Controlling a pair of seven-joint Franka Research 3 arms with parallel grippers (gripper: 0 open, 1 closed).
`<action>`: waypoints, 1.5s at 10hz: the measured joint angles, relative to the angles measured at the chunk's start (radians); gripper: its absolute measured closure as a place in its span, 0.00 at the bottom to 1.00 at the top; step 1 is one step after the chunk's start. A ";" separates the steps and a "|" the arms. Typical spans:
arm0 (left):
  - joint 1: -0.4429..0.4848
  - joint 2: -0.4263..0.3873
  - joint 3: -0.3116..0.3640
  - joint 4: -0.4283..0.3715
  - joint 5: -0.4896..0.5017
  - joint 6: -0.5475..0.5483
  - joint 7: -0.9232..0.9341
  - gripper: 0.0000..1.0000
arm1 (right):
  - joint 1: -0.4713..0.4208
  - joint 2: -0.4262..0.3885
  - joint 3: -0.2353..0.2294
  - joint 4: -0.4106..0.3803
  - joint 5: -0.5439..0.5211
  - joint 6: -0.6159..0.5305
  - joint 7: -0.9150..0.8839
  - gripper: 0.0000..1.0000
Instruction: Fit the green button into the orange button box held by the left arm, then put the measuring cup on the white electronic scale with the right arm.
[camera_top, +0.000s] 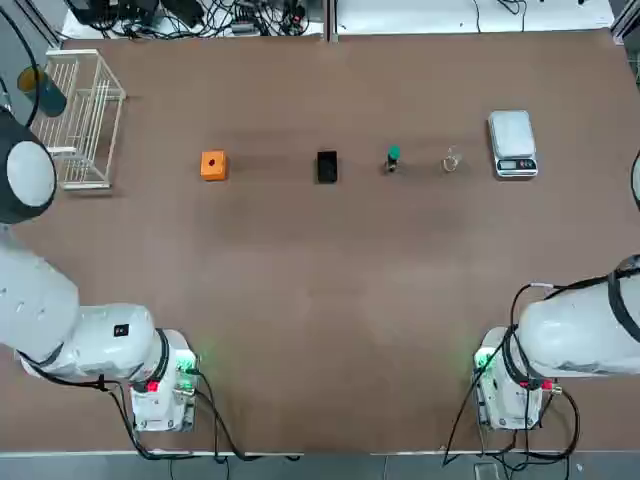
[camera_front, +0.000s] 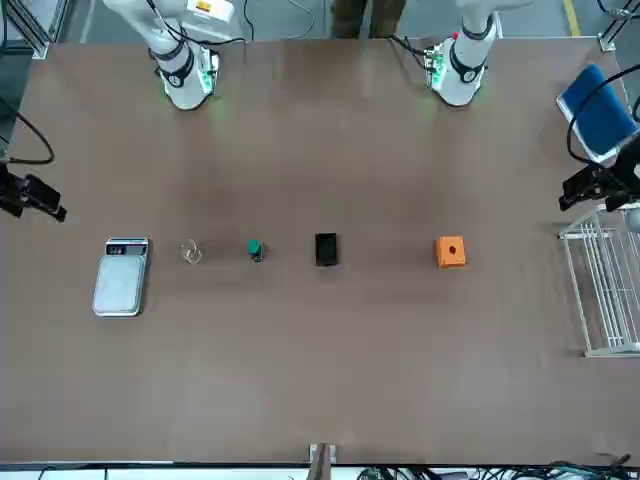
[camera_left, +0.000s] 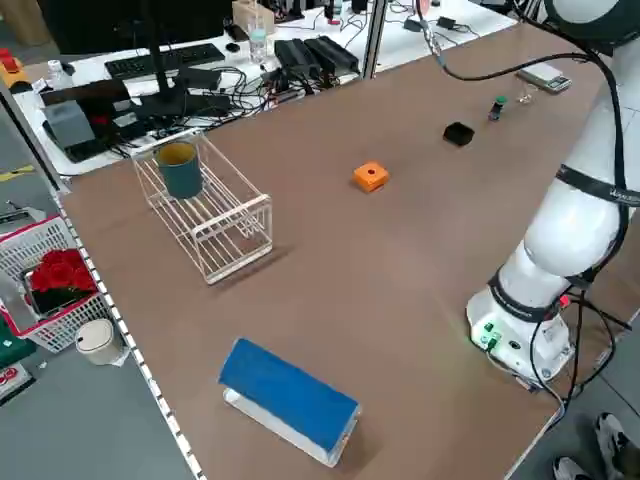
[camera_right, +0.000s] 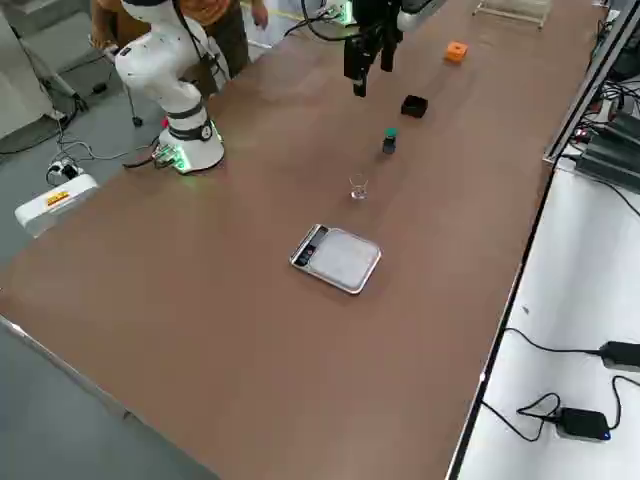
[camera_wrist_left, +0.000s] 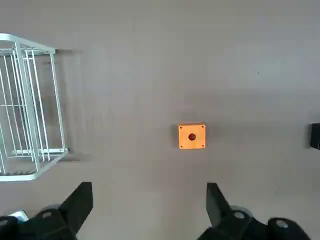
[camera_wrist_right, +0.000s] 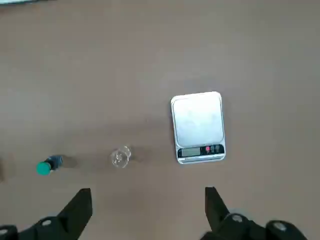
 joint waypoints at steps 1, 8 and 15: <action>0.000 -0.001 0.000 0.000 0.000 0.000 0.001 0.00 | 0.007 -0.002 0.001 0.001 0.000 -0.013 0.008 0.00; -0.003 0.018 -0.004 -0.141 -0.012 0.203 -0.014 0.00 | 0.109 -0.005 0.015 -0.063 0.001 -0.025 0.177 0.00; -0.099 0.092 -0.018 -0.480 -0.012 0.623 -0.178 0.00 | 0.169 0.057 0.258 -0.410 0.004 0.511 0.365 0.00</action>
